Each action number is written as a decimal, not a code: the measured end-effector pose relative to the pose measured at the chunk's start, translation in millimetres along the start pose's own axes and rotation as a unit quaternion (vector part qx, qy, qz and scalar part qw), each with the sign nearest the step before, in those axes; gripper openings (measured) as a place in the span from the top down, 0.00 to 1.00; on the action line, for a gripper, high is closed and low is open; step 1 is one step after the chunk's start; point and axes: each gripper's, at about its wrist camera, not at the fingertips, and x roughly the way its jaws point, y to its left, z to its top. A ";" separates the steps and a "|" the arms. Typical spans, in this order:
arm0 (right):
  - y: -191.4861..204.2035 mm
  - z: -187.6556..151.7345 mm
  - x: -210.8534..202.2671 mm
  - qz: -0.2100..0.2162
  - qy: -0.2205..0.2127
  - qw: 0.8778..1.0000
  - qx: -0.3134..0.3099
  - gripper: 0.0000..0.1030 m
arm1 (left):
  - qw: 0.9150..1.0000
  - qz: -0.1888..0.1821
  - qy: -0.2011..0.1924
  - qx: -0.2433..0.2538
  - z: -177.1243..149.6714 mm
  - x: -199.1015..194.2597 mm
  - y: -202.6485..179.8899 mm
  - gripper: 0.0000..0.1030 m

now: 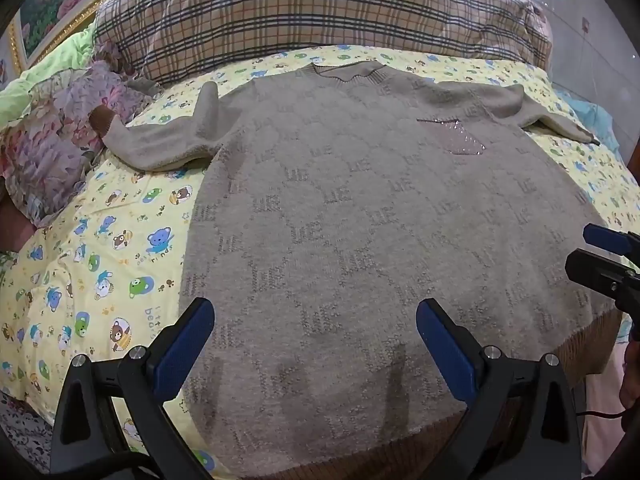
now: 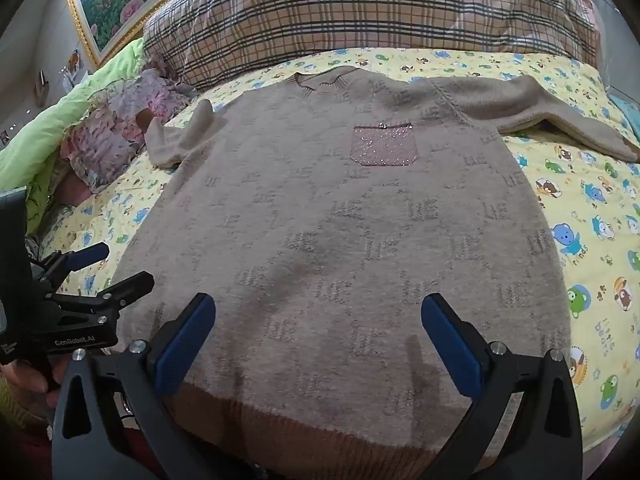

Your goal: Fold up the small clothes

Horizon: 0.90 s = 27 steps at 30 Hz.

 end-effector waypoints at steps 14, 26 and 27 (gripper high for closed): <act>2.8 -2.5 4.1 0.007 0.005 1.000 -0.001 0.00 | 1.000 -0.007 0.007 -0.011 0.4 2.2 0.4 0.02; 4.5 -3.8 6.8 0.009 0.008 1.000 -0.001 0.00 | 1.000 -0.021 0.002 -0.017 1.0 -1.3 1.2 0.02; 4.7 -3.9 6.8 0.009 0.007 1.000 -0.001 0.00 | 1.000 -0.016 0.003 -0.013 0.7 -1.4 0.7 0.02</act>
